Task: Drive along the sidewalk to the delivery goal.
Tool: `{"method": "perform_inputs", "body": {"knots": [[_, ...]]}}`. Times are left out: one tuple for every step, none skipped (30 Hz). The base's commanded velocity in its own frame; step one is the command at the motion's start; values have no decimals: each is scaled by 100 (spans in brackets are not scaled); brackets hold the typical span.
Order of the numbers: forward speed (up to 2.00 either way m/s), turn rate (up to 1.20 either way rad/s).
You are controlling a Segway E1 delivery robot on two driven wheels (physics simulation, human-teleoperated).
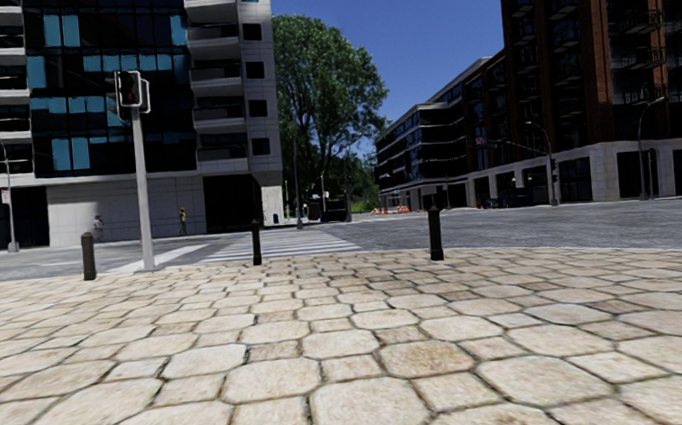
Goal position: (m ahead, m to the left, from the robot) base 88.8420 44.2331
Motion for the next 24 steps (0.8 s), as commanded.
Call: {"method": "perform_inputs", "body": {"knots": [[200, 0], [200, 0], [200, 0], [200, 0], [200, 0], [200, 0], [200, 0], [200, 0], [200, 0], [200, 0], [200, 0], [200, 0], [200, 0], [200, 0], [200, 0], [200, 0], [200, 0], [200, 0], [200, 0], [200, 0], [200, 0], [200, 0], [200, 0], [200, 13]]}}
